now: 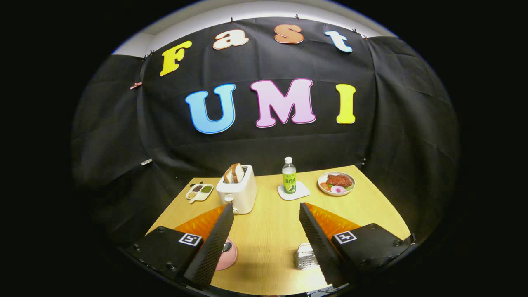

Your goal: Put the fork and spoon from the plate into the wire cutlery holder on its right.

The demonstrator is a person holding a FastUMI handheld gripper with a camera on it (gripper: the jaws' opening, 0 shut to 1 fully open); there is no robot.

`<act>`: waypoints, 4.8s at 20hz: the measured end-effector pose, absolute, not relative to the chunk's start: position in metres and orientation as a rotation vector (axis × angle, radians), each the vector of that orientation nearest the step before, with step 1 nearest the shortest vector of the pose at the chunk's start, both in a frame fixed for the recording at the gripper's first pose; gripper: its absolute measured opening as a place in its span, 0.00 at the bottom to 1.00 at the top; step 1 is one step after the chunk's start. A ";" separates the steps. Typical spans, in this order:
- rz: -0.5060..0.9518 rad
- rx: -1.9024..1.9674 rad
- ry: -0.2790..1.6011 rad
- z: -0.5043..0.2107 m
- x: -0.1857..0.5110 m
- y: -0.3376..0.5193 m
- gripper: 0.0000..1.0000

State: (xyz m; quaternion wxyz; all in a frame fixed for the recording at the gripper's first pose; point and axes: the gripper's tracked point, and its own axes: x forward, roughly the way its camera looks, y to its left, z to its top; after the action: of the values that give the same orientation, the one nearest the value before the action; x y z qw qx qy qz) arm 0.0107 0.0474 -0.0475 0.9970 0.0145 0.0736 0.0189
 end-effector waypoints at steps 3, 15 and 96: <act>0.086 0.019 0.227 -0.071 0.017 0.072 1.00; 0.272 -0.033 0.705 -0.236 0.028 0.178 1.00; 0.277 -0.348 1.739 -0.274 -0.016 -0.120 0.44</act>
State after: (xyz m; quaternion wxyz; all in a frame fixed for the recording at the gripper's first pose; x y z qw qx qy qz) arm -0.0162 -0.1196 -0.2735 0.6234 -0.1516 0.7575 0.1205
